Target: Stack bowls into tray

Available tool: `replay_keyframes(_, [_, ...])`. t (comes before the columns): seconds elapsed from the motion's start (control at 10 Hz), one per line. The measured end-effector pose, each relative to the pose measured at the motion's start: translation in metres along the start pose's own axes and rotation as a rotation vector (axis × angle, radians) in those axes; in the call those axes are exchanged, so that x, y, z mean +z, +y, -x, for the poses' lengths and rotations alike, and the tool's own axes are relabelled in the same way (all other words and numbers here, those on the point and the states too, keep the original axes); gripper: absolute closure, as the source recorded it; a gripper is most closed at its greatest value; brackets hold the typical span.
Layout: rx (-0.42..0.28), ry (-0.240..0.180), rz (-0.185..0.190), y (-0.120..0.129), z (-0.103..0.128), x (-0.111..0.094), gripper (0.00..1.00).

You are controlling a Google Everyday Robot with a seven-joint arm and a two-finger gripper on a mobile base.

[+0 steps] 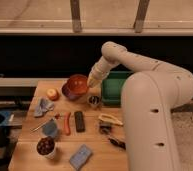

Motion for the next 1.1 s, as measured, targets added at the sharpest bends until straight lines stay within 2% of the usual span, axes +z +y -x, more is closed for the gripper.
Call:
replay_keyframes(0.2, [-0.034,0.027,0.005,0.017,0.008,0.015,0.98])
replay_keyframes(0.3, [-0.041,0.033,0.004,0.022,0.012,0.019,0.93])
replay_keyframes(0.4, [-0.054,0.034,0.002,0.03,0.02,0.026,0.82])
replay_keyframes(0.8, [-0.05,0.029,-0.022,0.035,0.041,0.033,0.42])
replay_keyframes(0.9, [-0.038,0.022,-0.022,0.031,0.047,0.033,0.37])
replay_keyframes(1.1, [-0.027,0.021,-0.02,0.028,0.051,0.034,0.36])
